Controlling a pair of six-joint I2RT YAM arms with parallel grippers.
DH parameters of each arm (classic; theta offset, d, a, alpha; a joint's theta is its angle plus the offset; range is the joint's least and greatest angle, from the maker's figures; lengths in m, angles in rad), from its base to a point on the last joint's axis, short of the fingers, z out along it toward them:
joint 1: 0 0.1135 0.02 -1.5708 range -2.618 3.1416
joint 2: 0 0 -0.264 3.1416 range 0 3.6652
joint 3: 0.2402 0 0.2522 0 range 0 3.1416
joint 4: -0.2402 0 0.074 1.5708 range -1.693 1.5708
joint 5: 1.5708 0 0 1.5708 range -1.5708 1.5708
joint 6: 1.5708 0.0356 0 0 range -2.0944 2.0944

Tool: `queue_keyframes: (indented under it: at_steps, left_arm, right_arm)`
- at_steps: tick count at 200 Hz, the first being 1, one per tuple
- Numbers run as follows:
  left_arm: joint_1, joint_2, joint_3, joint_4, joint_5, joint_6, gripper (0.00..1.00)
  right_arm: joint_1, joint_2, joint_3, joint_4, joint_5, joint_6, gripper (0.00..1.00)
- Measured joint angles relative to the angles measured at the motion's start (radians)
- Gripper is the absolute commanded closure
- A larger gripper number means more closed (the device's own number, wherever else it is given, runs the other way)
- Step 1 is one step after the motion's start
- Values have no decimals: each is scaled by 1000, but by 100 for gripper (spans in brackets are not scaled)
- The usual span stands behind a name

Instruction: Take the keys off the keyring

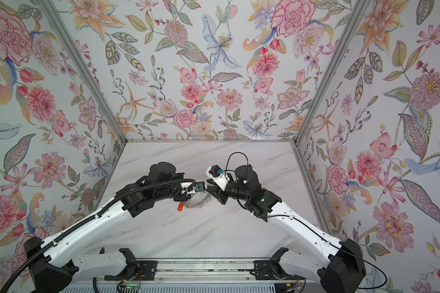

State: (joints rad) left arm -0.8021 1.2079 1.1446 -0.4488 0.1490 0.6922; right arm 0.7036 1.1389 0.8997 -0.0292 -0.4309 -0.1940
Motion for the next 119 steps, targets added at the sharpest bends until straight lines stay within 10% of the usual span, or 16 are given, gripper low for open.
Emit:
queue_keyframes:
  at_steps: [119]
  left_arm:
    - [0,-71,-40,99,0,117,100]
  right_arm:
    - [-145,105,61,5,-121,-3,63]
